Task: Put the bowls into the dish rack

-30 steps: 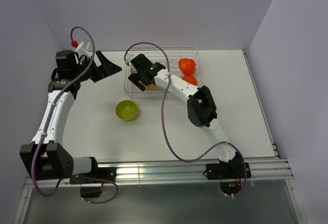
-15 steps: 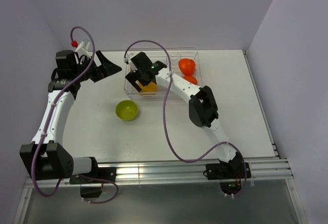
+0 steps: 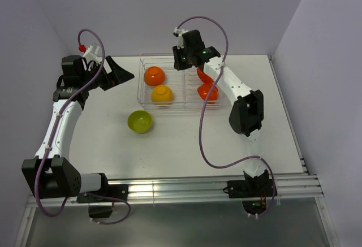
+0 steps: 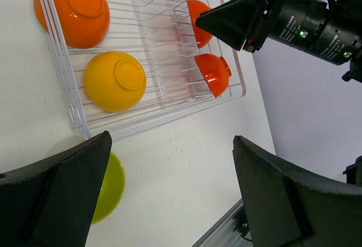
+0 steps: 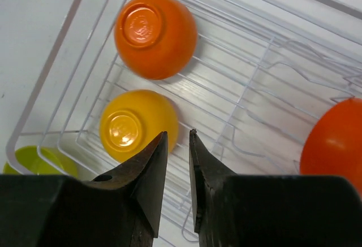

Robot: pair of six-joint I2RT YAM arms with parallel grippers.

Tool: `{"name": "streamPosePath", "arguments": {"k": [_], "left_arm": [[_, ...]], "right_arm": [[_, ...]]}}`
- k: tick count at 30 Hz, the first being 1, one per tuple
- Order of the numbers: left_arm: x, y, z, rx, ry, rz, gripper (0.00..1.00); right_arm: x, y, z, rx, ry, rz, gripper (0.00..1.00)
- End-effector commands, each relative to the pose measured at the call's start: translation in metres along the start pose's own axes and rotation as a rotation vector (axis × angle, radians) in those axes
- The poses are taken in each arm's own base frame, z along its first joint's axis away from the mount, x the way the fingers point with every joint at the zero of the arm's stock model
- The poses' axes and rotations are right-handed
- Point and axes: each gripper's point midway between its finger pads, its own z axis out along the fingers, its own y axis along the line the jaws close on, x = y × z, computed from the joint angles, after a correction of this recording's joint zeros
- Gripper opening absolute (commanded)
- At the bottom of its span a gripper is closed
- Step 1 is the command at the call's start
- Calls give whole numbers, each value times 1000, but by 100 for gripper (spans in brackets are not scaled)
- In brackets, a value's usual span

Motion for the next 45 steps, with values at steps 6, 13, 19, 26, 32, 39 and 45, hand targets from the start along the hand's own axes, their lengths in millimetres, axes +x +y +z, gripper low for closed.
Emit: {"name": "streamPosePath", "arguments": {"k": [6, 13, 19, 26, 32, 39, 45], "left_arm": [[-10, -7, -6, 8, -41, 60, 95], [-9, -3, -10, -19, -44, 75, 95], [-8, 0, -10, -23, -37, 68, 95], [-5, 2, -10, -25, -30, 66, 95], [-3, 3, -9, -24, -23, 62, 95], [1, 5, -7, -22, -3, 51, 95], [3, 7, -8, -26, 5, 54, 95]], "right_arm": [[37, -5, 3, 125, 115, -105, 27], [74, 0, 26, 146, 219, -170, 27], [99, 10, 47, 143, 281, -198, 27], [106, 28, 54, 87, 289, -197, 30], [112, 40, 54, 49, 306, -225, 31], [112, 58, 51, -24, 312, -256, 34], [104, 68, 39, -57, 291, -297, 34]]}}
